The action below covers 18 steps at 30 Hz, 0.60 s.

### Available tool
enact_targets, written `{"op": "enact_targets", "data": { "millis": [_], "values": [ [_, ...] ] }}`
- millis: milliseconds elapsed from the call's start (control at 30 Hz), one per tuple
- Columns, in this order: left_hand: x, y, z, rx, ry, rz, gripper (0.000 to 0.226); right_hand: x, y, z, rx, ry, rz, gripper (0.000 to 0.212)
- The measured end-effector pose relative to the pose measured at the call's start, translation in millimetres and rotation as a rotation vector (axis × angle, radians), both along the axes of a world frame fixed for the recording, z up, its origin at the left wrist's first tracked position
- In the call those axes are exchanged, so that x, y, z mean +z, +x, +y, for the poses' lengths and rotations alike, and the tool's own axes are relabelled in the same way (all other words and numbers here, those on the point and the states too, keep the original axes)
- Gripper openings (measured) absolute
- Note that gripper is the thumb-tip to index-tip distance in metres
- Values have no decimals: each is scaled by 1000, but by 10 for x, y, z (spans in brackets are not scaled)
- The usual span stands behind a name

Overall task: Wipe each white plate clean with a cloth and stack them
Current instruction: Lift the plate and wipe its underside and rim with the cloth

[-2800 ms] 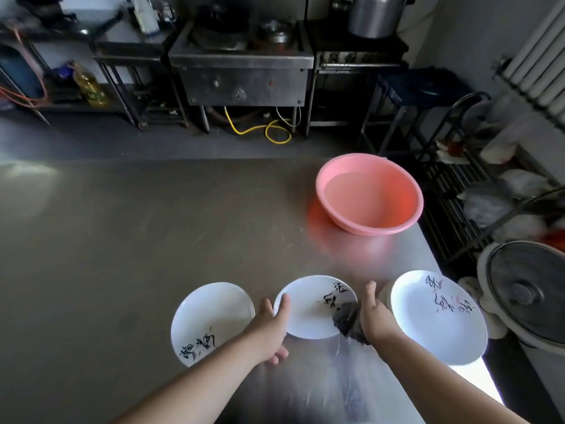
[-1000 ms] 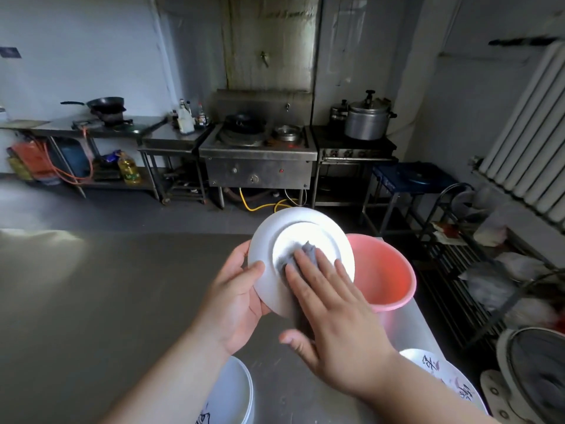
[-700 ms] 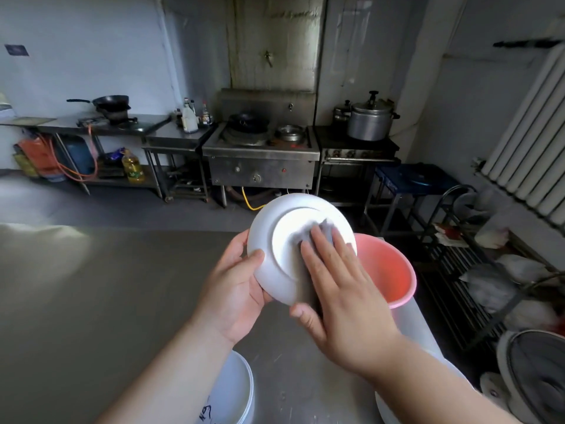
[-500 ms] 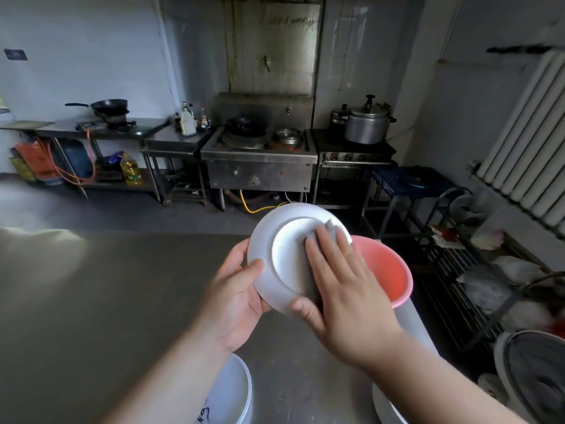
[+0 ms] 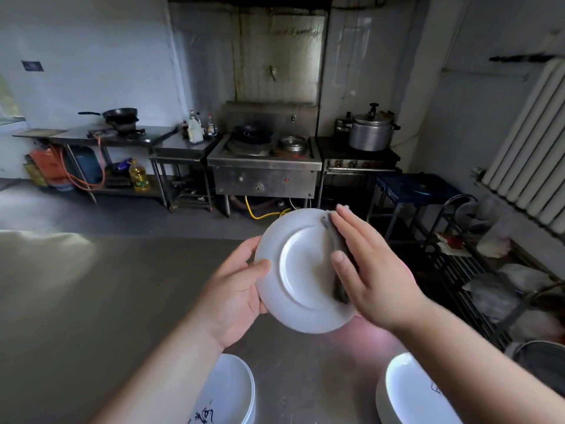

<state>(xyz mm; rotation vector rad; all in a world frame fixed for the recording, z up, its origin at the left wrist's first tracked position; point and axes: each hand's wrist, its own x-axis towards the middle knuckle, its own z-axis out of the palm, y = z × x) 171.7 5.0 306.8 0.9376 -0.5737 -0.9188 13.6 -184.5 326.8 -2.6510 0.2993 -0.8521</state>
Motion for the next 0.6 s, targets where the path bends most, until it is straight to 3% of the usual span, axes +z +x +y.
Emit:
{"op": "enact_targets", "data": {
  "millis": [167, 367, 600],
  "values": [
    [157, 35, 84, -107, 45, -138, 43, 389, 89, -162, 244, -218, 54, 55],
    [113, 75, 169, -23, -35, -52, 50, -188, -228, 77, 69, -23, -186, 58],
    [95, 34, 105, -73, 13, -67, 47, 248, -96, -152, 219, 94, 8, 57]
  ]
}}
